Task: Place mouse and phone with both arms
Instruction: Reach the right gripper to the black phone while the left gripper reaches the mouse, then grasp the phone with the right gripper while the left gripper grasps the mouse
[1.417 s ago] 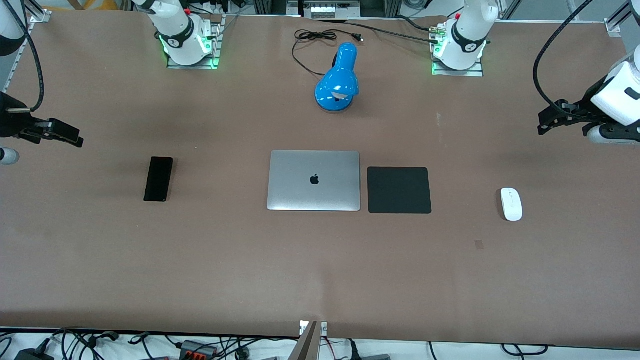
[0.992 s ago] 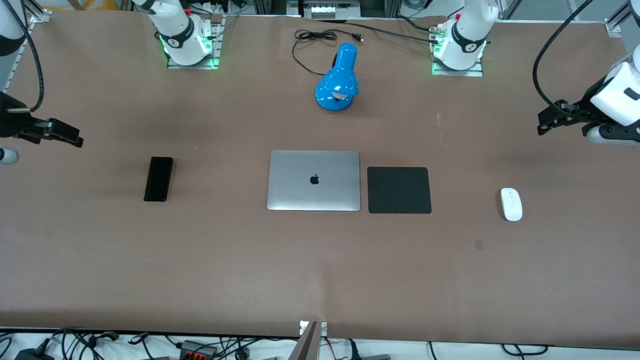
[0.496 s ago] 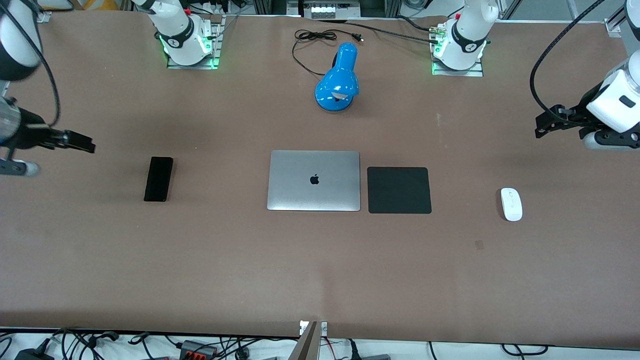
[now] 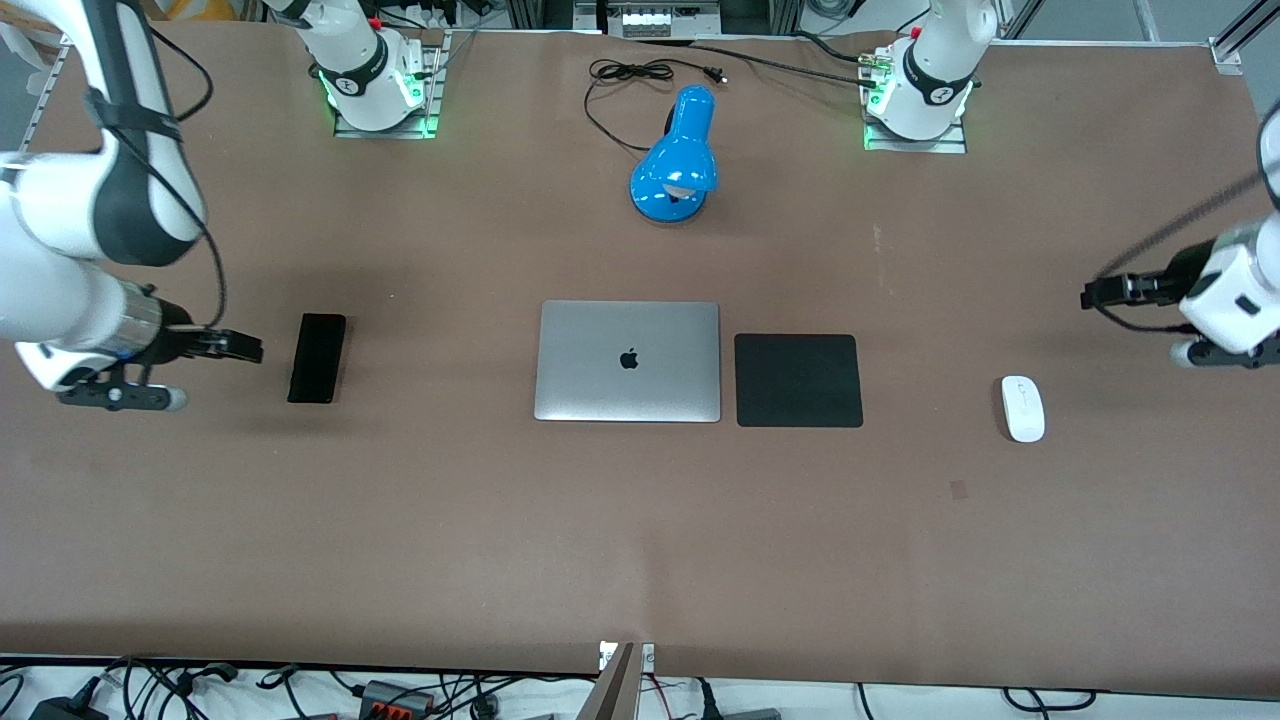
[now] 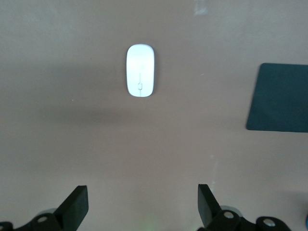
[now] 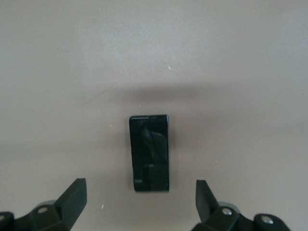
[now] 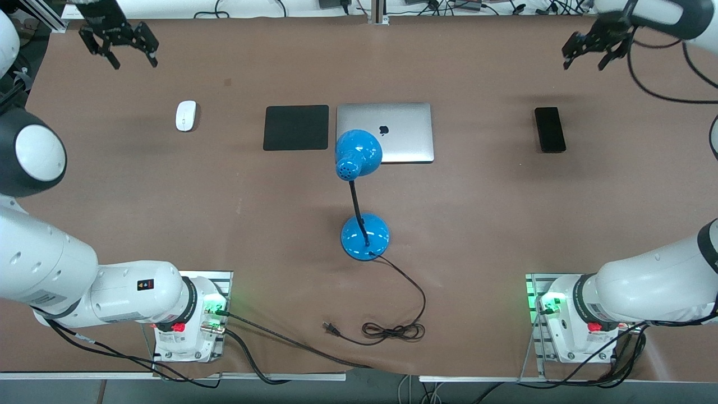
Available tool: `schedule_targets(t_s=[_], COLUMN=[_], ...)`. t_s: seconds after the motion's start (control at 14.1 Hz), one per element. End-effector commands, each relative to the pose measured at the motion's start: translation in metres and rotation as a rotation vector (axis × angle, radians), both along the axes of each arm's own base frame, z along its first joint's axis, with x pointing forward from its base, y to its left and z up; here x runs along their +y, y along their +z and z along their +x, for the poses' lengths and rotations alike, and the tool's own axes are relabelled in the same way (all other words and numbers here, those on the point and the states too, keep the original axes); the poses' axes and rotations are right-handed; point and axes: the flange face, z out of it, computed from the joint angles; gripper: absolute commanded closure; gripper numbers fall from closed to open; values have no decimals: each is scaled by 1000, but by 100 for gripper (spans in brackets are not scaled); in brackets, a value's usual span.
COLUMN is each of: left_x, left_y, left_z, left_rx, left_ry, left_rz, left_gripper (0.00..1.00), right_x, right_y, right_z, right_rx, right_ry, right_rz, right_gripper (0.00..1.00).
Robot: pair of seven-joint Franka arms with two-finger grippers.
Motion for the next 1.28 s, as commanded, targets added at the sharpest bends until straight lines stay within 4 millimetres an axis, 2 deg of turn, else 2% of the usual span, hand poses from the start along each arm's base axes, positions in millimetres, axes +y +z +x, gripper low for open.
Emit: schedule_targets(t_s=[0.0,0.07,0.21,0.35,0.5,0.64,0.85,1.06,1.2], left_x=[11,17,35,38,36,31,25,20,18], left_y=[-48,-70,-117,-157,-193,-223,-257,-275,-280], left_z=[17,19,17,16,19,18,9,3,2], left_rx=[-7,-30,-98,-137,-216,-284,-361,-399,-404], left_ry=[-29,-51,-69,-71,-100,-132,-141,-150,-149], left_rz=[2,-2,-3,1,10,16,27,32,31], left_gripper=[0,0,0,0,0,0,0,0,1], right_x=[6,17,22,22,19,15,15,13,12], right_y=[-43,-65,-104,-132,-148,-152,-169,-180,-181], right_z=[-20,-30,-42,-46,-51,-54,-59,-65,-67], right_rx=[-72,-109,-149,-139,-133,-130,-120,-105,-100], right_ry=[8,29,40,46,98,137,139,139,142], right_rz=[5,6,8,9,9,10,11,11,11], right_gripper=[0,0,0,0,0,0,0,0,0])
